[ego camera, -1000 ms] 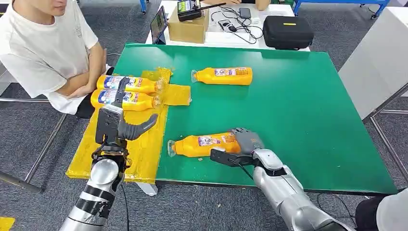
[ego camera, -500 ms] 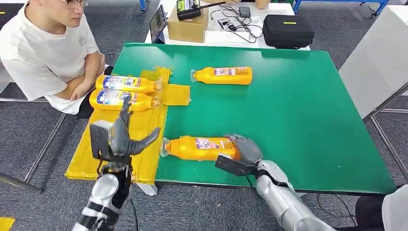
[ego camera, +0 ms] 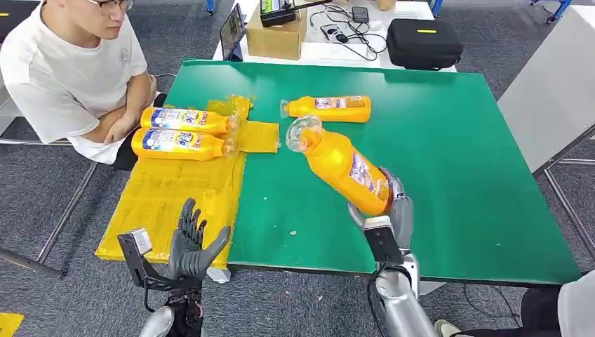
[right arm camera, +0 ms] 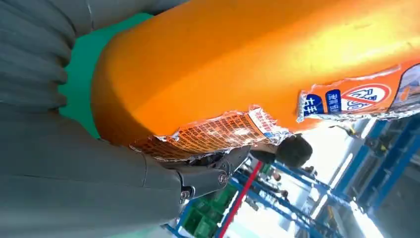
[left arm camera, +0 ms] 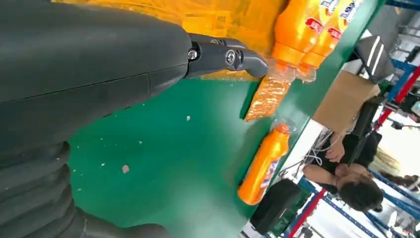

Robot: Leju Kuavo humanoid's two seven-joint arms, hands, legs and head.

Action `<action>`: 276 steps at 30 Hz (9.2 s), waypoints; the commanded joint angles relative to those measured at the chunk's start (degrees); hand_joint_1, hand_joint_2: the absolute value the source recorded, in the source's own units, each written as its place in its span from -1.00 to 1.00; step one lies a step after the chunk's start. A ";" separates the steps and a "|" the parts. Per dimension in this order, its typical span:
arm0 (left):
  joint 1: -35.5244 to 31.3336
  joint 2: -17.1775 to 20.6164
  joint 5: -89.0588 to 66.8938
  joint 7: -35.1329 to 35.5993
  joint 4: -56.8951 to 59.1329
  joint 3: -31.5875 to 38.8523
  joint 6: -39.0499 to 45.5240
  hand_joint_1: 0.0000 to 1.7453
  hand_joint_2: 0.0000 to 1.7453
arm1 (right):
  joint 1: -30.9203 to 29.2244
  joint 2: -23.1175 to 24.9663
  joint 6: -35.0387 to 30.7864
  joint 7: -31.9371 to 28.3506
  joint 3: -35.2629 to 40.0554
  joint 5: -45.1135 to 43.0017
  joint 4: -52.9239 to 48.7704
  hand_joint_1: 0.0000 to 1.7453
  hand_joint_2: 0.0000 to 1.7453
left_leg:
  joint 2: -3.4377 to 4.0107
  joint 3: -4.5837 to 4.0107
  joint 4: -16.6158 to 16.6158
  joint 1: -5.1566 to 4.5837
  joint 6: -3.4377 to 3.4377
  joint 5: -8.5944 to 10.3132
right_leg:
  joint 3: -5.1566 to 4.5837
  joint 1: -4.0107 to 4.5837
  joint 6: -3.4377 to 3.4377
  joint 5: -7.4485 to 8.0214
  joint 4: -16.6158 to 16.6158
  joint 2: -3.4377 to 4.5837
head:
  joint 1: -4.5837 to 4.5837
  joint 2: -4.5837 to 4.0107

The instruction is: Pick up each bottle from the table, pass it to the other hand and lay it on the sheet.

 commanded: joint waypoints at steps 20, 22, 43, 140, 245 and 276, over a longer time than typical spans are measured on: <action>-5.37 4.94 -13.41 -14.36 14.31 -15.27 -8.54 -1.00 1.00 | 3.88 2.91 12.59 -4.36 15.29 -3.43 -3.69 1.00 1.00 | 0.16 0.24 -0.11 0.05 -0.10 -0.07 | 0.16 0.06 -0.16 -0.02 -0.07 0.05 | 0.00 0.00; -5.30 4.41 -11.45 -13.91 12.08 -14.61 -9.78 -1.00 1.00 | 4.20 3.07 11.06 -5.35 19.64 -2.20 -0.02 1.00 1.00 | 0.18 0.33 -0.13 0.11 -0.12 -0.09 | 0.26 0.14 -0.20 -0.03 -0.11 0.06 | 0.00 0.00; -2.53 8.23 -13.08 -17.72 0.86 -20.03 -21.30 -1.00 1.00 | 2.95 4.34 16.06 -3.90 14.34 -7.88 7.17 1.00 1.00 | 0.04 0.25 -0.08 0.05 -0.09 -0.11 | 0.24 0.07 -0.18 -0.13 -0.02 -0.10 | 0.00 0.00; -48.44 9.88 -60.30 6.76 62.80 -10.35 14.41 1.00 1.00 | -3.36 5.99 3.97 -0.02 34.79 5.90 17.89 -1.00 -1.00 | -0.07 0.05 -0.01 0.09 -0.03 0.14 | 0.09 0.09 -0.13 -0.01 0.08 -0.24 | -0.02 0.00; -1.65 4.49 -23.21 -2.74 -7.35 0.38 -11.34 -1.00 1.00 | -5.58 -5.57 7.04 33.27 9.45 40.54 13.12 -1.00 1.00 | 0.06 0.12 0.00 0.03 0.02 0.02 | 0.16 0.05 -0.11 -0.02 -0.02 -0.18 | -0.04 0.00; -5.44 4.56 -25.42 -0.33 -3.85 0.89 -11.91 -1.00 1.00 | -19.56 -7.21 22.34 43.97 8.65 46.97 30.87 -0.06 1.00 | -0.09 0.20 -0.02 0.02 0.05 0.07 | 0.27 0.05 -0.09 -0.04 -0.03 -0.33 | -0.02 0.00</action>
